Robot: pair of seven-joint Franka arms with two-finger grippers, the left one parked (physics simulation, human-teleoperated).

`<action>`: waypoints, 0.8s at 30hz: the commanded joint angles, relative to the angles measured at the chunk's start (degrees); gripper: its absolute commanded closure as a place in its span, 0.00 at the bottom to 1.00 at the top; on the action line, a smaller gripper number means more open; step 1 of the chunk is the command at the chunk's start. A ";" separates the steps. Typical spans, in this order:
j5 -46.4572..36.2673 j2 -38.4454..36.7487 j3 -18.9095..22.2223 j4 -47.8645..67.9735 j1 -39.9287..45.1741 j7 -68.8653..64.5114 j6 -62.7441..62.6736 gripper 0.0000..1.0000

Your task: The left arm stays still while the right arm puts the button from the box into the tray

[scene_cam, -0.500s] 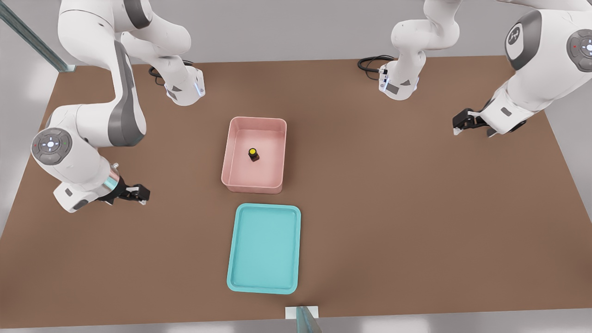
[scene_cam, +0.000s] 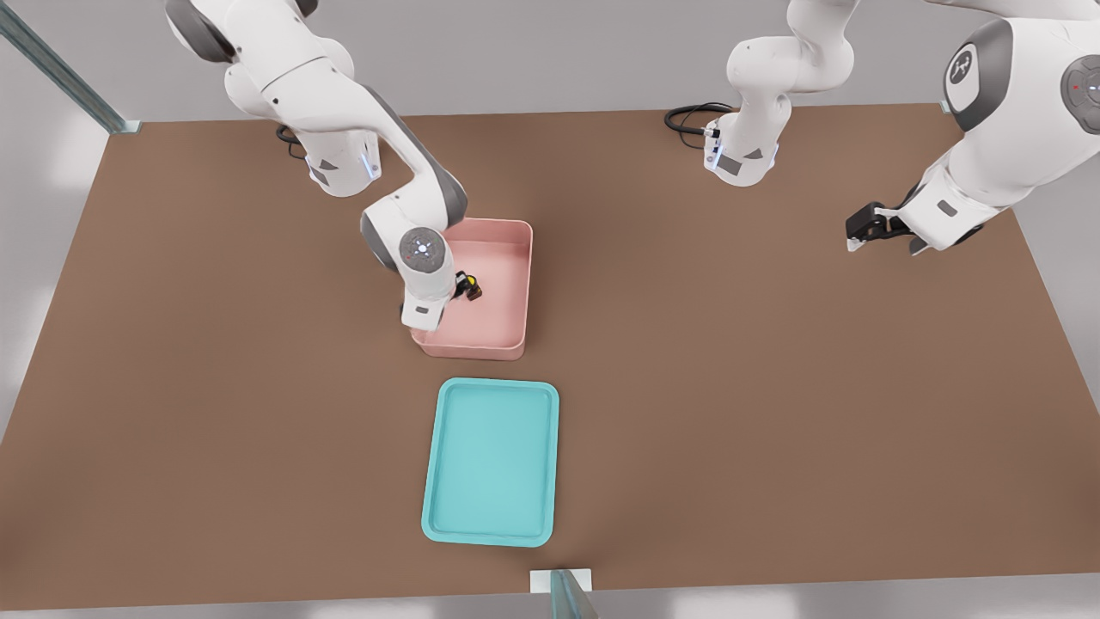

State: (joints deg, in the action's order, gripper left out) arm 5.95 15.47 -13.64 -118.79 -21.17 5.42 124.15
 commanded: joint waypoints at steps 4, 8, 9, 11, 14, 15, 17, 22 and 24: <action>0.12 0.00 -2.71 -2.85 -1.50 7.24 10.06 0.00; 0.12 -0.17 -3.68 -5.32 -1.59 7.24 10.85 0.00; 0.03 -0.53 -4.47 -5.67 -1.68 7.24 10.76 0.00; 0.12 -1.14 -4.91 -7.07 -1.68 7.24 10.59 0.00; 0.12 -2.20 -6.23 -8.65 -1.77 7.24 10.14 0.00; 0.03 -2.11 -6.58 -8.74 -1.68 7.24 10.15 0.00; 0.12 -0.97 -6.67 -9.27 -1.59 7.24 11.37 0.00; 3.28 1.23 -6.49 -9.80 -1.50 7.24 14.98 0.00; 3.54 1.76 -6.32 -9.89 -1.50 7.24 15.42 0.00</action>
State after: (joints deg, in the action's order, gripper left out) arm 8.71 17.16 -19.99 -128.60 -22.68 10.99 137.42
